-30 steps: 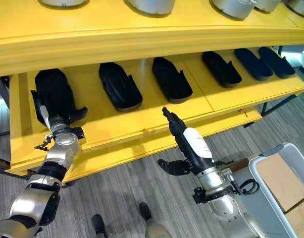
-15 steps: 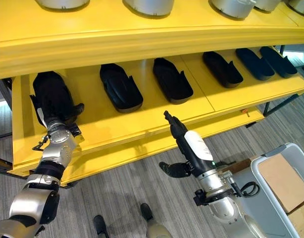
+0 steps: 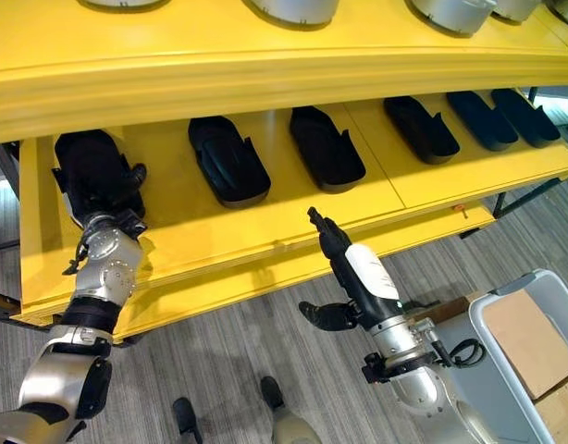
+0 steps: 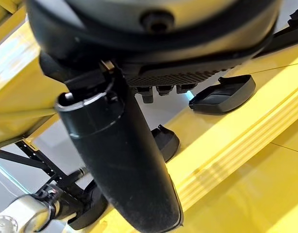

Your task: Move parts from the plastic box to the shelf.

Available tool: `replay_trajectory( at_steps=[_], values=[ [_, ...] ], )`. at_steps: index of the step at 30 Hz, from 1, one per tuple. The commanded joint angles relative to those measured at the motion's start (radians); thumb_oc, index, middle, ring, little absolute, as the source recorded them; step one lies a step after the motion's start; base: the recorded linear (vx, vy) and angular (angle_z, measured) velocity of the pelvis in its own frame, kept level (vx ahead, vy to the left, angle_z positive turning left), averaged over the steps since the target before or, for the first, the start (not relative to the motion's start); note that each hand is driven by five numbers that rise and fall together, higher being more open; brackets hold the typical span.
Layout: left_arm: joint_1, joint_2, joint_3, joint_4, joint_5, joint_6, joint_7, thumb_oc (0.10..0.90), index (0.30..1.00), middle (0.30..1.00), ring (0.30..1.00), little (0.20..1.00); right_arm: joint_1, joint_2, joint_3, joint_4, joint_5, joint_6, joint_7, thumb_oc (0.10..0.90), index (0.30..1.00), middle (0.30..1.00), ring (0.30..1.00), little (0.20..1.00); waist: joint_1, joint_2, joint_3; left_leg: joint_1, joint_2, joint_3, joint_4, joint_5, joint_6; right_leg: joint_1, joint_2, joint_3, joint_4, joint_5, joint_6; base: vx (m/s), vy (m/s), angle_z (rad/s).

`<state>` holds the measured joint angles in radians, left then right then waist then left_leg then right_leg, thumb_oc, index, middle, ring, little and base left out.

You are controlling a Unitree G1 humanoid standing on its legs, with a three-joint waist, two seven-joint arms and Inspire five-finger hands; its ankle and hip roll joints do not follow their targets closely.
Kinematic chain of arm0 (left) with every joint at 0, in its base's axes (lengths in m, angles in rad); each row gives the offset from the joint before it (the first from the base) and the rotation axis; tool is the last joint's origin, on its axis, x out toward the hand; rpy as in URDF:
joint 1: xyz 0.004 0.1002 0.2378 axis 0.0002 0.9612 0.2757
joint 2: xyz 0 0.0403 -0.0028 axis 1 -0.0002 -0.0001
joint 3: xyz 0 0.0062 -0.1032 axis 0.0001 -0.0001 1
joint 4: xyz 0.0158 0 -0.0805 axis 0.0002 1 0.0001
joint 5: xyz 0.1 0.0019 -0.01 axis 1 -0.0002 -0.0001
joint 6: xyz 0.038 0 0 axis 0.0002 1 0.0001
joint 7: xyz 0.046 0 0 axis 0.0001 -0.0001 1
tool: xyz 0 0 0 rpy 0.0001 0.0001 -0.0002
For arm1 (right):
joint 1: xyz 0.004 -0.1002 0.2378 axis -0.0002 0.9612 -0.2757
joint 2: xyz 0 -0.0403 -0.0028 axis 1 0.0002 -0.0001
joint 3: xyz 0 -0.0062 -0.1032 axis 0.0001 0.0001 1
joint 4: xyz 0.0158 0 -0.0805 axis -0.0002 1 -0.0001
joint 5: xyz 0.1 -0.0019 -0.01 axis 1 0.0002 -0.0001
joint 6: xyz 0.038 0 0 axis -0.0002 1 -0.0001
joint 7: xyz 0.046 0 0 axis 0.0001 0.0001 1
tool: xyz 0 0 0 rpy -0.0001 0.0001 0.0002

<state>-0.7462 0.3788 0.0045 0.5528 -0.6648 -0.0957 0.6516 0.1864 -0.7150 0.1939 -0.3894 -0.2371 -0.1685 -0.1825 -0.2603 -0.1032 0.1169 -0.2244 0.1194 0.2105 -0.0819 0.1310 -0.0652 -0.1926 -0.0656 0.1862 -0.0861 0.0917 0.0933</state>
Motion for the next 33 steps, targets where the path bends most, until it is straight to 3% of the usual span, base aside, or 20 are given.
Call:
replay_trajectory(
  at_steps=[1,14,23,33],
  values=[
    [-0.144,0.049,-0.047,-0.079,0.036,-0.136,-0.002,0.900,1.000,1.000,1.000,1.000,-0.095,-0.025,-0.096,-0.082,-0.027,-0.056,-0.058,0.900,1.000,1.000,1.000,1.000,0.028,0.016,-0.013,0.080,-0.008,0.001,0.077,-0.131,0.025,0.055,0.037,-0.014,0.061,-0.111,-0.004,0.00,0.000,0.00],
    [-0.155,0.089,-0.135,-0.249,0.109,-0.144,-0.034,0.900,1.000,1.000,1.000,1.000,-0.114,-0.021,-0.105,-0.069,-0.018,-0.054,-0.033,0.900,1.000,1.000,1.000,1.000,0.044,0.029,-0.011,0.071,-0.013,-0.009,0.079,-0.122,0.030,0.050,0.035,-0.017,0.064,-0.103,-0.007,0.00,0.000,0.00],
    [-0.086,0.129,-0.155,-0.377,0.143,-0.141,-0.080,0.900,1.000,1.000,1.000,1.000,-0.110,-0.014,-0.121,-0.072,-0.013,-0.051,-0.018,0.900,1.000,1.000,1.000,1.000,0.055,0.035,-0.006,0.066,-0.015,-0.018,0.081,-0.119,0.031,0.047,0.036,-0.023,0.068,-0.102,-0.009,0.00,0.000,0.01],
    [0.218,0.161,-0.072,-0.640,0.239,-0.151,-0.157,0.900,1.000,1.000,1.000,1.000,-0.106,0.010,-0.150,-0.081,0.000,-0.065,-0.003,0.900,1.000,1.000,1.000,1.000,0.078,0.033,0.007,0.059,-0.015,-0.027,0.080,-0.112,0.033,0.044,0.037,-0.031,0.068,-0.099,-0.016,0.00,-0.001,0.00]
  ],
)
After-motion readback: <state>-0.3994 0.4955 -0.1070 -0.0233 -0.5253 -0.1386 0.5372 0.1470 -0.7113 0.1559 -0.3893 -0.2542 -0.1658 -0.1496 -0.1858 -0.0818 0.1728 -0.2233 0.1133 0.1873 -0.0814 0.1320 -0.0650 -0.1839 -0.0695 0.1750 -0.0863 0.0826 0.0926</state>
